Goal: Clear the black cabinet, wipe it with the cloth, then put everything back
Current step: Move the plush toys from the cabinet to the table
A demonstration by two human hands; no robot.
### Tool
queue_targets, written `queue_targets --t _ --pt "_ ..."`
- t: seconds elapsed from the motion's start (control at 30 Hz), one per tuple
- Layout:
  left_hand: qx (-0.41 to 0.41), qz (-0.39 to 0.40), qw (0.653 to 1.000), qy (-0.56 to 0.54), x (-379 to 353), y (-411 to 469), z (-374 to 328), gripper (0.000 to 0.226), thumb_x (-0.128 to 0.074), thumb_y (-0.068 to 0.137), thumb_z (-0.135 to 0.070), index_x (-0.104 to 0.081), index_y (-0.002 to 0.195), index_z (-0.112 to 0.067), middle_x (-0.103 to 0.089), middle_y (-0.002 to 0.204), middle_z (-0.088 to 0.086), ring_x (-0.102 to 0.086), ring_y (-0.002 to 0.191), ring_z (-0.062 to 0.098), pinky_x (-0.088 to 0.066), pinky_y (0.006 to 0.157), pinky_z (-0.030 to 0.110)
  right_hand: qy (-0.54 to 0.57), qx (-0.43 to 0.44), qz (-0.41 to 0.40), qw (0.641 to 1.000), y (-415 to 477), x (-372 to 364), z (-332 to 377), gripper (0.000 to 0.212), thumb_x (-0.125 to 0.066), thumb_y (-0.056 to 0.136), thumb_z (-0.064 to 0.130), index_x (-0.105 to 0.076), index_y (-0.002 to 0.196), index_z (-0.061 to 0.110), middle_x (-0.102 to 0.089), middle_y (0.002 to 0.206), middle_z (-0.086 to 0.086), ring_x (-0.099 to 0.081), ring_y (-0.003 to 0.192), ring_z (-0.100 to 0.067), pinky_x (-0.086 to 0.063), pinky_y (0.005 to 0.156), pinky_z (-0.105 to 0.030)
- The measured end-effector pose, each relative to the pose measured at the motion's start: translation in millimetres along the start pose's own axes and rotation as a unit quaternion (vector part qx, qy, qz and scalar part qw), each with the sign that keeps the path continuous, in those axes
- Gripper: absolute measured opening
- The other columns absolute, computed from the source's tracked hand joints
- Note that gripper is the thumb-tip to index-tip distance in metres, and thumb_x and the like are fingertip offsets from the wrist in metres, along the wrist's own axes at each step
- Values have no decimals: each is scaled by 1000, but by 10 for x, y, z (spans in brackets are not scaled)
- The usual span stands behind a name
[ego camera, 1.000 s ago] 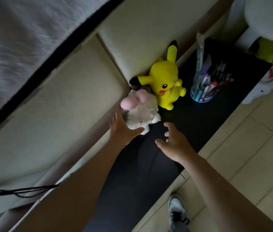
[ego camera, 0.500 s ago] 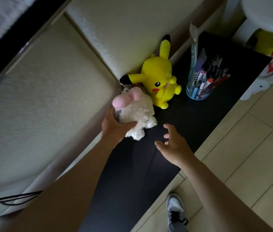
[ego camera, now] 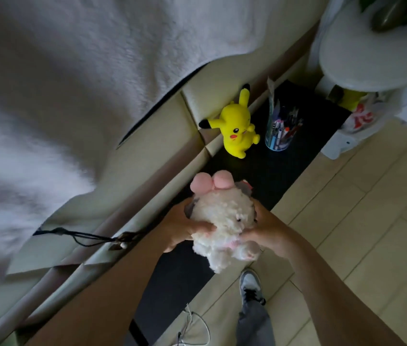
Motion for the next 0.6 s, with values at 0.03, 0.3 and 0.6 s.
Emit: queue_targets --t 0.03,0.3,0.6 --pt "3 13 1000 -8 -36 -210 13 69 -90 69 -4 -61 126 -31 -72 119 -4 -71 106 19 -61 82 48 21 6 16 1000 -213 -88 -11 104 -89 59 9 -38 140 48 -63 127 10 -60 120 -16 -51 103 -46" --pt "-90 15 992 -88 -5 -1954 22 76 -95 62 -25 -56 127 -28 -68 126 -1 -71 108 22 -59 88 52 73 106 -30 991 -1827 -813 214 95 -92 60 6 -48 135 45 -68 124 9 -67 112 -9 -57 94 -40" --pt "-257 3 963 -78 369 -3812 259 87 -96 64 -16 -49 137 -23 -67 130 -1 -66 117 15 -58 93 39 121 204 -89 967 -3198 -1854 571 89 -84 70 -7 -47 141 32 -66 129 -1 -65 117 -23 -57 92 -54"
Point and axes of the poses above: each hand's wrist, its own y-axis towards the middle knuckle, its own x-axis out of the back of the hand, z = x × y, the point moved 5 cm from there along y, towards the middle knuckle
